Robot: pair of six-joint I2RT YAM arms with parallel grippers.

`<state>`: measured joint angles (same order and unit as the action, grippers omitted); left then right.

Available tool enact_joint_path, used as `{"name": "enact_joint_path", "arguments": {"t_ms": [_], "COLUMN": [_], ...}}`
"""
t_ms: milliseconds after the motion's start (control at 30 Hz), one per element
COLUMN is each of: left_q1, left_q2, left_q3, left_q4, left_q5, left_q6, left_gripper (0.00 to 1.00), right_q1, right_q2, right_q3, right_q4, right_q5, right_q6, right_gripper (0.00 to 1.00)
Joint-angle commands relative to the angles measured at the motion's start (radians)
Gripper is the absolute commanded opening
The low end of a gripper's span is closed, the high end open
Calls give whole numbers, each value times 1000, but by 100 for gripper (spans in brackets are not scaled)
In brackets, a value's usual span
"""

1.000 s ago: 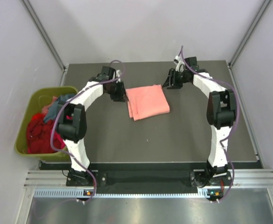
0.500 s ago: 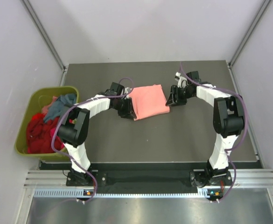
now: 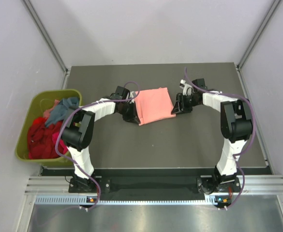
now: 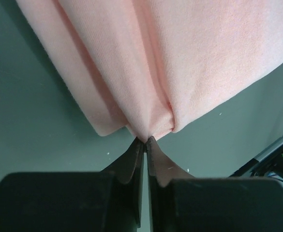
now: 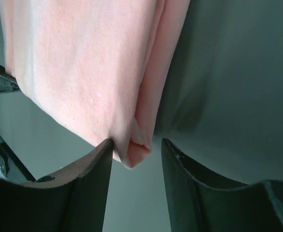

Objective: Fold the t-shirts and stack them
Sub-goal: Fold the tshirt

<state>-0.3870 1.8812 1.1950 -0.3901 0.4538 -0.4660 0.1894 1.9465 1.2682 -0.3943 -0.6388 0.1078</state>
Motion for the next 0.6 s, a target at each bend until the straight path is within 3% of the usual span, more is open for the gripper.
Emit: {"name": "enact_joint_path", "arguments": {"t_ms": [0,33,133,167,200,567], "left_q1": [-3,-3,-1,-1,2,39], "left_q2": [-4,-4,2,2,4,-34], "left_q3": [25,26,23,26,28,48], "left_q4": [-10,-13,-30,-42,-50,-156], "left_q5": [-13,-15,-26,-35,-46,-205], "left_q6": [32,35,47,55,67,139], "left_gripper": [8,4,0,0,0,0], "right_q1": [19,21,21,21,21,19], "right_q2": [-21,-23,-40,-46,-58,-106], "right_q3": [-19,-35,-61,-69,-73,-109], "right_q4": [64,81,104,112,115,130], "right_q5": [-50,-53,-39,-32,-24,45], "right_q6": [-20,-20,-13,-11,-11,9], "right_gripper": [45,43,19,5,0,0]}}
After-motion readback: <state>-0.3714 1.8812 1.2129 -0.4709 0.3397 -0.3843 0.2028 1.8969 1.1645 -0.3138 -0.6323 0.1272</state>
